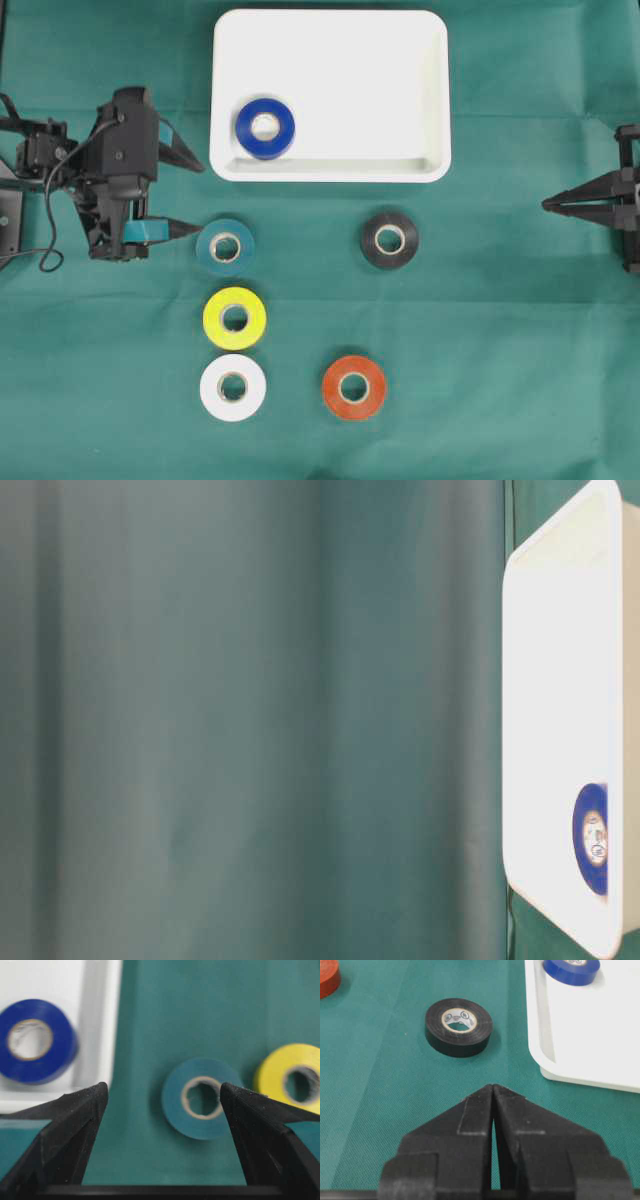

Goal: Put the tape into the white case with the left arm.
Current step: 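Move the left gripper over the yellow tape roll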

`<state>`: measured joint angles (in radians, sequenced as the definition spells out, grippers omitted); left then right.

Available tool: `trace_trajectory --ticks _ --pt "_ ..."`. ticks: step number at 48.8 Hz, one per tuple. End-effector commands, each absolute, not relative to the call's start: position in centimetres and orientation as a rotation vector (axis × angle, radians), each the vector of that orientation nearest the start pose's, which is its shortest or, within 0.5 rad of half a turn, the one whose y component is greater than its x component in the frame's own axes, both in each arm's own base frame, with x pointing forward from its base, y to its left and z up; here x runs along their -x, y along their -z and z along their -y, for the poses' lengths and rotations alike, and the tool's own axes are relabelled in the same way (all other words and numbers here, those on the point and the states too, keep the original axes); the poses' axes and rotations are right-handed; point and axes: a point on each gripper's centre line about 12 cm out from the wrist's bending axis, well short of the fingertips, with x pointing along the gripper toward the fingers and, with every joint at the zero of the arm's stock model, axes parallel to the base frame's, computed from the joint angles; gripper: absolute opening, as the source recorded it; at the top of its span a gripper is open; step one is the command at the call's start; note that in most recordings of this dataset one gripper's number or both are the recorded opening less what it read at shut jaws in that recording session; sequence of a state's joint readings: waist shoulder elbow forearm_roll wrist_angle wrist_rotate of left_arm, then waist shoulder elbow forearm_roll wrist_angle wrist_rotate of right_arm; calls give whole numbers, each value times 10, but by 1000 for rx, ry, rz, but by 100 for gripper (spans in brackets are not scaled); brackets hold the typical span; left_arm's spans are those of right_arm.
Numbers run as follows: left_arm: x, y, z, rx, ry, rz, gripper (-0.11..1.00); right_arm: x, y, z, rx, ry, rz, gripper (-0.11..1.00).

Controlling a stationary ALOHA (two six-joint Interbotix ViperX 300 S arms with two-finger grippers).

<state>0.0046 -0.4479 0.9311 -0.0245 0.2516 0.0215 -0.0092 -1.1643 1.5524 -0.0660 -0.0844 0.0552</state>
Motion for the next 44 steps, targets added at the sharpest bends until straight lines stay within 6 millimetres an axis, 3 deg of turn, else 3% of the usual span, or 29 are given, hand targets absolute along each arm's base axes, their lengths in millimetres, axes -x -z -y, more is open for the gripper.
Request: trace_trajectory --ticks 1,27,44 --pt "-278 -210 8 -4 29 -712 94 -141 -156 1 6 3 -290 -9" --pt "-271 -205 51 -62 180 -727 93 -141 -156 1 6 3 -290 -9" --pt "-265 -201 66 -86 236 -738 93 -141 -156 1 6 3 -290 -9"
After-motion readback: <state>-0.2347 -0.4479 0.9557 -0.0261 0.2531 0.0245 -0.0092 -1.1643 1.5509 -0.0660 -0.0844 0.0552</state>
